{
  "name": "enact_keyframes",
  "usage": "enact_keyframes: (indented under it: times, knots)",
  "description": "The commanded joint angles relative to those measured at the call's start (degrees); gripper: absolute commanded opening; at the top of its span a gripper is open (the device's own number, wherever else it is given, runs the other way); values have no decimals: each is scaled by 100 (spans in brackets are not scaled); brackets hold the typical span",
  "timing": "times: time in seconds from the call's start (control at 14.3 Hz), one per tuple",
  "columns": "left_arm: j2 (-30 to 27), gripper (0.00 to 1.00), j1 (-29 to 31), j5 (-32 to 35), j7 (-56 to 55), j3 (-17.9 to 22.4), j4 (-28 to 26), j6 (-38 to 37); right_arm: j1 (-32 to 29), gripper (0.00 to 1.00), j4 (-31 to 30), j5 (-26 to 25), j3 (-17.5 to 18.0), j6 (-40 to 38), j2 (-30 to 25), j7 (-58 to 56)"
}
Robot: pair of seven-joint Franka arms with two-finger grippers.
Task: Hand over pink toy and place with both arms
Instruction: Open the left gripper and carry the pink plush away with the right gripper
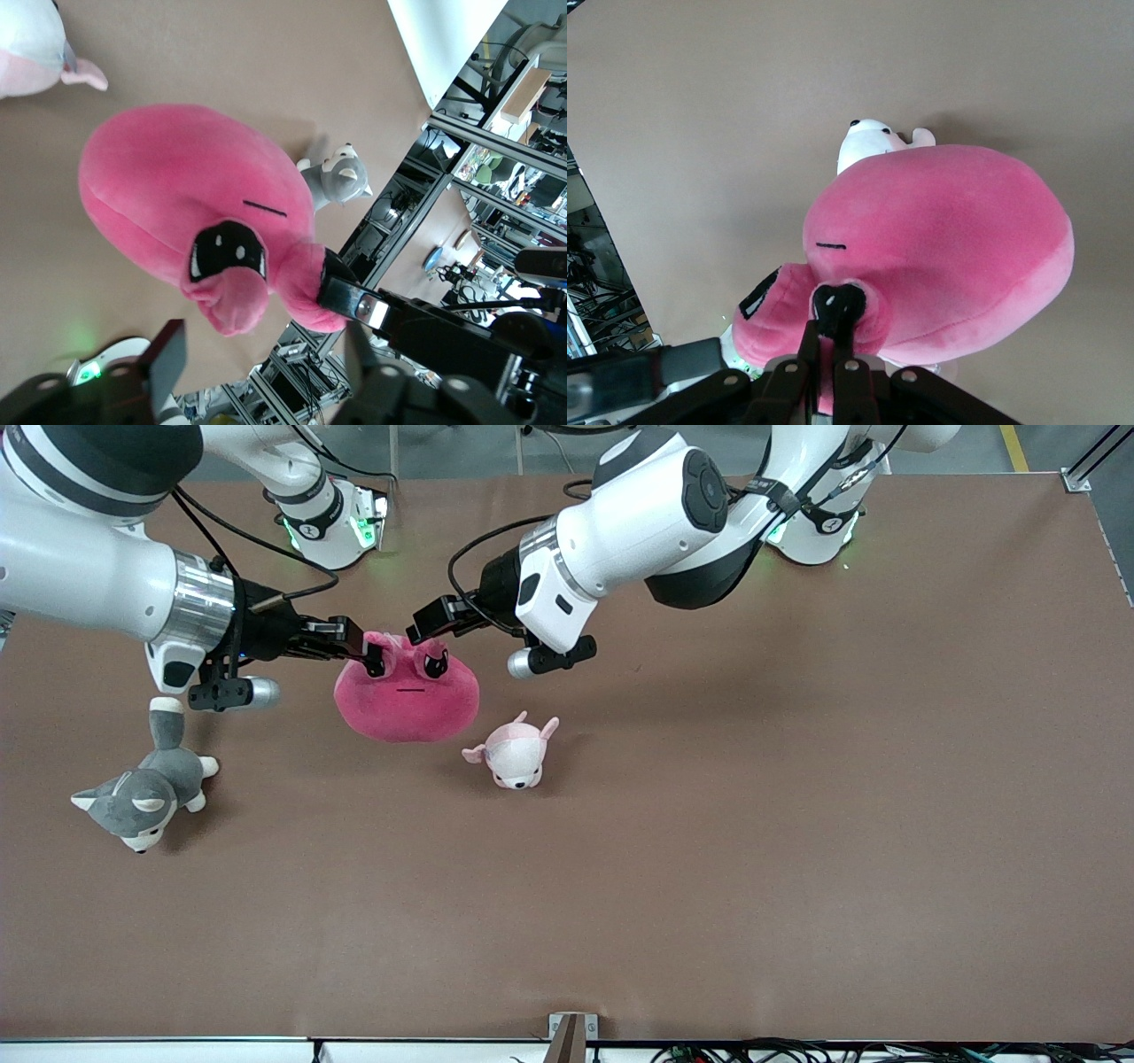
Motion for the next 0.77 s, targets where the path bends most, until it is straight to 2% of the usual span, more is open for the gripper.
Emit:
enact_keyframes:
  times: [0.0,0.21,0.49,0.7]
  knots:
    - [-103,100,41,561,-54,53,44,-241,-299,0,65,-22,16,-31,158,-363]
    - [-287,100,304,1456,-19,203,44,-1066,-729,0,83,-14,25,-31,421,-907]
    - [-516,100,761,2933,86,194,9,-1927,-1388,0,179,57,25,-31,1009,-1970]
    - [-595,100,1226,3647,857,194,-9,-2666,-1836,0,180,57,25,-31,1414,-2936]
